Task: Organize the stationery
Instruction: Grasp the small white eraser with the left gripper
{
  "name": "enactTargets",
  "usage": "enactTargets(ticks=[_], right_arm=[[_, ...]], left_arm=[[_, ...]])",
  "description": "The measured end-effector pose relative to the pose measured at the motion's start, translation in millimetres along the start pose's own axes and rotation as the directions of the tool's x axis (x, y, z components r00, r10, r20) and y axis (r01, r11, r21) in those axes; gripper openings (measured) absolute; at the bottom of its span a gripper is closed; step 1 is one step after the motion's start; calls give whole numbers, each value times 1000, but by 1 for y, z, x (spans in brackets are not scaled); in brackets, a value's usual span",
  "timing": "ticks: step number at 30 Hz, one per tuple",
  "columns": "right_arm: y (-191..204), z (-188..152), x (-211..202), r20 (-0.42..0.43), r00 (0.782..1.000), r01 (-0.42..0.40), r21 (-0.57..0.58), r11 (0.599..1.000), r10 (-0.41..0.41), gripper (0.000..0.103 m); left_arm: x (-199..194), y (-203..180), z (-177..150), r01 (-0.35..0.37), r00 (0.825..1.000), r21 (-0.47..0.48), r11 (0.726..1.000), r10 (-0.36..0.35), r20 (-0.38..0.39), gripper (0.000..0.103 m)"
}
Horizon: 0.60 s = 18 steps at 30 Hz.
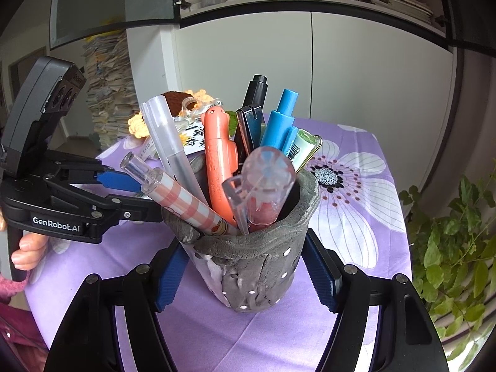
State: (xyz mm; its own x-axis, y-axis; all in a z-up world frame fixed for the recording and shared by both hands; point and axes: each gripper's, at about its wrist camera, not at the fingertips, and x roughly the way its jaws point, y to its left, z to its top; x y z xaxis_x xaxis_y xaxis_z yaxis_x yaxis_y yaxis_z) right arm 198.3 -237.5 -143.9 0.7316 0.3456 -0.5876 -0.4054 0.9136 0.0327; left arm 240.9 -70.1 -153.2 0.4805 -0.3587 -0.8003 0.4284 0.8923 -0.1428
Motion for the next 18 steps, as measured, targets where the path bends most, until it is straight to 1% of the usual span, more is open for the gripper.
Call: enactTargets(ticks=[2, 3, 8, 9, 12, 14, 18], right_arm=[[0, 0, 0, 0, 1000, -2, 1, 1000, 2, 73], [0, 0, 0, 0, 1000, -2, 2, 1000, 2, 73], [0, 0, 0, 0, 1000, -3, 3, 1000, 3, 73], [-1, -1, -1, 0, 1000, -2, 3, 1000, 2, 73], [0, -1, -1, 0, 1000, -2, 2, 1000, 2, 73], [-1, -1, -1, 0, 1000, -2, 2, 1000, 2, 73], [0, -1, 0, 1, 1000, -2, 2, 1000, 2, 73]], left_arm=[[7, 6, 2, 4, 1000, -24, 1000, -4, -18, 38], [10, 8, 3, -7, 1000, -30, 1000, 7, -26, 38], [19, 22, 1, -112, 993, -34, 993, 111, -42, 38], [19, 26, 0, -115, 993, -42, 992, 114, -44, 38], [17, 32, 1, -93, 995, -59, 994, 90, -49, 38], [16, 28, 1, -85, 995, -43, 995, 83, -47, 38], [24, 16, 4, -104, 993, 5, 995, 104, -62, 38]])
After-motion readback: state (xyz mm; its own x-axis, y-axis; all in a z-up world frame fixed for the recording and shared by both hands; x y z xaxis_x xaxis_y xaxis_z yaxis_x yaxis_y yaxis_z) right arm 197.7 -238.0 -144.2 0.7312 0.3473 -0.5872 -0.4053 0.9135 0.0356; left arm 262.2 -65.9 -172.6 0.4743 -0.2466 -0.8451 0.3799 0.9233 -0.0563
